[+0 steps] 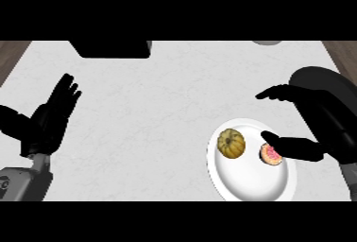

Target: Pick the squash from the plate and place it in the pan

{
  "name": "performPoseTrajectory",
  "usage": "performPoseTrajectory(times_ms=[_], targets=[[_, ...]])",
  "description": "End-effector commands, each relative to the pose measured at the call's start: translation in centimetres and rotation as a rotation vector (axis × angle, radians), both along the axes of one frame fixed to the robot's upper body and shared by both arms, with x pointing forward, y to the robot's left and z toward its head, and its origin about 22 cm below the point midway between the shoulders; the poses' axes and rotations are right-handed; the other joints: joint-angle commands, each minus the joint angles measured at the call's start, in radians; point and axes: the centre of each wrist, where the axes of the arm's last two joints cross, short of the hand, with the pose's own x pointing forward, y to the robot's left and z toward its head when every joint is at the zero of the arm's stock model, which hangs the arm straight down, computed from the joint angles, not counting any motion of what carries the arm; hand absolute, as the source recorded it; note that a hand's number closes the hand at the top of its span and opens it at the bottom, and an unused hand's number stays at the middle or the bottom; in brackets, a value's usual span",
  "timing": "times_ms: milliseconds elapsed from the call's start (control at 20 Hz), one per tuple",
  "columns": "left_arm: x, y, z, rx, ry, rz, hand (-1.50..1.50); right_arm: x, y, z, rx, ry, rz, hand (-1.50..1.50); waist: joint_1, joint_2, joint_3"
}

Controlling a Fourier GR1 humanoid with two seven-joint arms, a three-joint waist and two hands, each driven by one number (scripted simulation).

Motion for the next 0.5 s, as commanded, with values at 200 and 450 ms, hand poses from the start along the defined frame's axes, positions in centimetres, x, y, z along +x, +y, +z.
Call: performPoseTrajectory(times_ms=[200,450], targets=[[0.1,-1.8,0.2,-0.034,-0.003,-0.021,0.0,-0.3,4.6,4.8,-0.337,0.036,0.08,-1.5,0.021,0.007,0.001],[0.7,-1.3,1.2,-0.026,-0.035,-0.025,0.0,3.3,7.7,5.6,-0.474,0.163,0.102,-1.5,0.033,0.011,0.0]])
